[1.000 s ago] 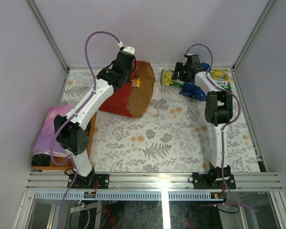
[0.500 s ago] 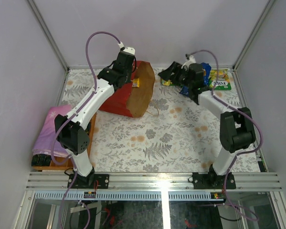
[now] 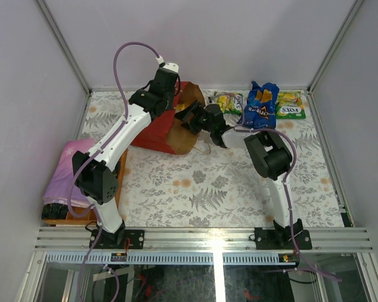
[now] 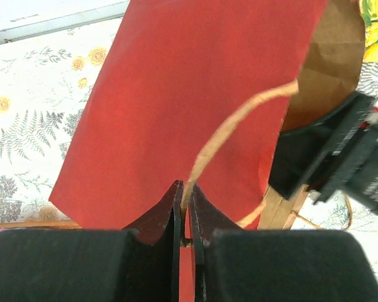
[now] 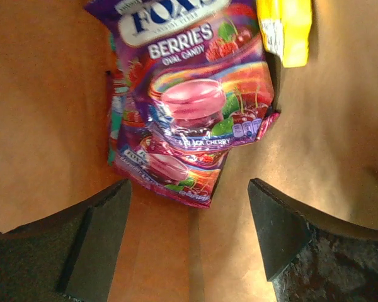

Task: Take the snacks out of the paper bag
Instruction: Take out the snack from the paper bag.

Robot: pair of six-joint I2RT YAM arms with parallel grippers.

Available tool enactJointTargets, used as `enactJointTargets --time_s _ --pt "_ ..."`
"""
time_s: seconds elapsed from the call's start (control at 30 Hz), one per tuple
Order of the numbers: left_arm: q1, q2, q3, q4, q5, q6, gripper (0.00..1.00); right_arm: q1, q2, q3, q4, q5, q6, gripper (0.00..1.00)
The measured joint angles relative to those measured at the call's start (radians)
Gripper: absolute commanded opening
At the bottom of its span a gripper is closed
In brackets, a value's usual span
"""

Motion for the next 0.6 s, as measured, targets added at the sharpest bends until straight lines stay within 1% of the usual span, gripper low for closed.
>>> enactJointTargets --time_s 0.1,0.23,0.37,0.5,0.6 --pt "0.000 0.000 0.000 0.000 0.000 0.000 0.06 0.034 0.070 0.055 -0.034 0.039 0.074 0.80" --pt "0.000 0.000 0.000 0.000 0.002 0.000 0.06 0.053 0.089 0.092 -0.118 0.138 0.125 0.80" --pt "0.000 0.000 0.000 0.000 0.007 0.000 0.06 0.051 0.092 0.150 -0.216 0.248 0.142 0.79" --pt "-0.001 0.001 0.000 0.000 0.009 0.000 0.06 0.050 0.134 0.256 -0.302 0.326 0.148 0.78" --pt "-0.001 0.002 0.000 0.000 0.016 0.000 0.06 0.050 0.177 0.324 -0.350 0.357 0.151 0.73"
